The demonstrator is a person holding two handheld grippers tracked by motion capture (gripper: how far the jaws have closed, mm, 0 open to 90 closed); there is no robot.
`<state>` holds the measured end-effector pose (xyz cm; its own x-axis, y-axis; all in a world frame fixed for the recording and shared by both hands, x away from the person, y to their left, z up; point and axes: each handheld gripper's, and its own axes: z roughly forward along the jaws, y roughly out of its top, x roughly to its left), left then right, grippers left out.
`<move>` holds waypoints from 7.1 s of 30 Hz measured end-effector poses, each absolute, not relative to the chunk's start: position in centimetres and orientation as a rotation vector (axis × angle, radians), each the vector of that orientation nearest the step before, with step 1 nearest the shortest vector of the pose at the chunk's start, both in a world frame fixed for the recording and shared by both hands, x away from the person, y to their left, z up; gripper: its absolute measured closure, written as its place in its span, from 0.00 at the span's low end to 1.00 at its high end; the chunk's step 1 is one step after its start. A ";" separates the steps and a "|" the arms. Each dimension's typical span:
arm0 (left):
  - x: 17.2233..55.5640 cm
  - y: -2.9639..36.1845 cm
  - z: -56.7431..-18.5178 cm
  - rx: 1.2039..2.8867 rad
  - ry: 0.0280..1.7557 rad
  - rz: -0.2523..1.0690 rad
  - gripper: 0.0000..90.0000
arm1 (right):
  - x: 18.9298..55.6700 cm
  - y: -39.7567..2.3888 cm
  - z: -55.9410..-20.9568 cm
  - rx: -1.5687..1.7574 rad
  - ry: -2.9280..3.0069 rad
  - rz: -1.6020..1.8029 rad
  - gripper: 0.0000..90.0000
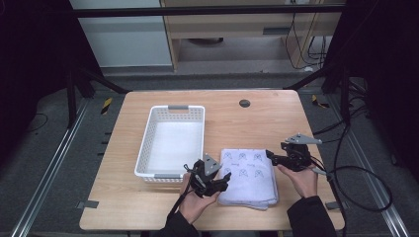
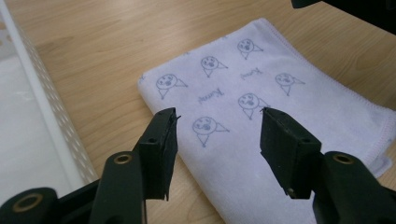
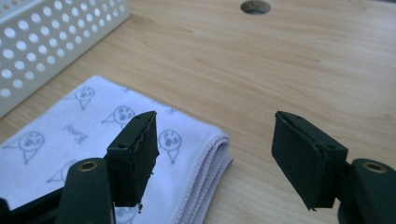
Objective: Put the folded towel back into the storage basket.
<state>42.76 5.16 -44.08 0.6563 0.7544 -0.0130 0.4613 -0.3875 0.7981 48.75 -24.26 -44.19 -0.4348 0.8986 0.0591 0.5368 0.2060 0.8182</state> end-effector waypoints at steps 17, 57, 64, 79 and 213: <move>42.7 4.3 -46.5 2.085 1.017 0.427 0.46 | 49.2 -22.7 -46.7 1.318 2.157 1.027 0.35; 42.8 4.1 -49.8 2.057 1.127 0.287 0.44 | 49.8 -23.4 -50.0 1.498 2.202 1.096 0.48; 42.9 4.2 -49.8 2.048 1.114 0.242 0.52 | 49.8 -23.4 -49.9 1.519 2.225 1.134 0.63; 42.5 4.3 -49.3 1.987 1.102 0.242 0.80 | 49.2 -23.2 -49.0 1.518 2.206 1.186 0.86; 44.3 22.3 -33.0 1.744 1.045 0.618 0.81 | 53.3 -4.4 -31.1 1.040 2.001 1.425 0.86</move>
